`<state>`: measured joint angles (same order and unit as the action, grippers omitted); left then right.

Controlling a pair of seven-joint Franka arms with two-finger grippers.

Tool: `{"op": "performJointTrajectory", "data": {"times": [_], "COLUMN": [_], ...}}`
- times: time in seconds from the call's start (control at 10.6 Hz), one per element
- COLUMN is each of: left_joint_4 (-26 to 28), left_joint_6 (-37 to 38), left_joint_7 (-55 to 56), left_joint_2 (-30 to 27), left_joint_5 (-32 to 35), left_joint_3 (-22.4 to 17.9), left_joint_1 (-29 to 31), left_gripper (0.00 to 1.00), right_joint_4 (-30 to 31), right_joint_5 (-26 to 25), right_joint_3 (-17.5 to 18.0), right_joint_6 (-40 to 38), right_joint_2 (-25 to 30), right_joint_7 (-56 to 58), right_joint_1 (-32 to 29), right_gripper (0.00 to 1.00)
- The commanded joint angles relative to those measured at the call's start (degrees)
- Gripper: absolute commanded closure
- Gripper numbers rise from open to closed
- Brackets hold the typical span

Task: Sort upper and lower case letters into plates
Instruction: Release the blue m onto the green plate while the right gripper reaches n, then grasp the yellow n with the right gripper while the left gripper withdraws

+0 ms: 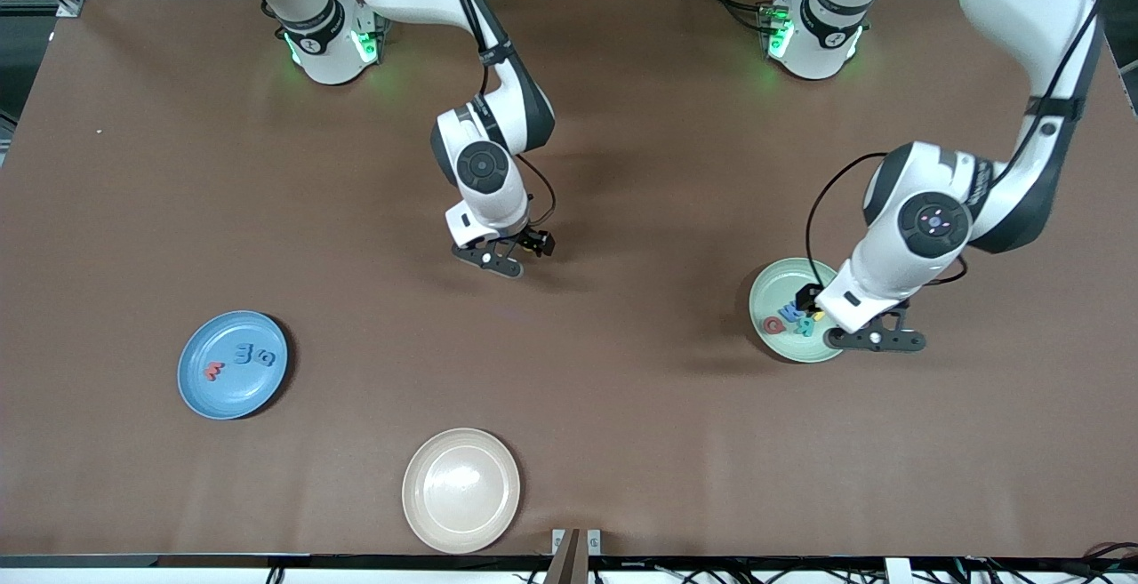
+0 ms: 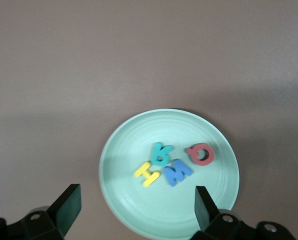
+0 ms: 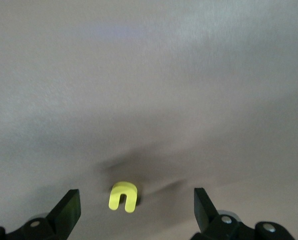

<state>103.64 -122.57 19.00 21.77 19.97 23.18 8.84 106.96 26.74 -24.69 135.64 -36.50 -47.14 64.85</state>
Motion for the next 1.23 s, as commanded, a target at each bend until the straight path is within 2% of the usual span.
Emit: {"op": "performJointTrajectory", "data": {"times": [0.0,0.19,0.28,0.66,0.75,0.94,1.13], "left_joint_4": [-3.34,-5.45,-7.12,-11.78,-12.31,-12.58,-13.28], "left_joint_6": [7.58,10.92,13.64,21.56,23.15,25.0,27.72], "left_joint_7": [-2.64,-6.76,-7.04,-7.04,-7.13,-7.22,-7.48], "left_joint_2": [-6.02,-9.8,-11.21,-15.7,-16.58,-18.24,-18.61], "left_joint_5": [-5.44,-12.91,-14.68,-18.47,-18.91,-19.09,-19.09], "left_joint_3": [0.11,-1.37,-3.39,-15.85,-17.89,-18.7,-21.15], "left_joint_1": [-0.67,-0.85,-1.63,-12.77,-14.45,-14.64,-16.65], "left_gripper": [0.0,0.0,0.0,0.0,0.0,0.0,0.0], "right_joint_4": [1.67,1.41,1.14,-0.26,-0.53,-1.05,-1.23], "right_joint_5": [-0.11,0.06,0.59,0.68,0.68,0.77,0.86], "right_joint_3": [0.16,0.25,0.25,0.43,0.69,0.87,0.87], "right_joint_6": [1.11,2.34,2.52,2.52,2.44,2.44,2.44], "right_joint_2": [0.65,-0.06,-0.41,-2.17,-2.17,-2.26,-2.35], "right_joint_7": [-3.91,-5.59,-5.86,-7.79,-7.79,-8.05,-7.97], "right_joint_1": [0.62,0.89,0.8,0.89,0.8,0.89,0.8], "right_gripper": [0.0,0.0,0.0,0.0,0.0,0.0,0.0]}}
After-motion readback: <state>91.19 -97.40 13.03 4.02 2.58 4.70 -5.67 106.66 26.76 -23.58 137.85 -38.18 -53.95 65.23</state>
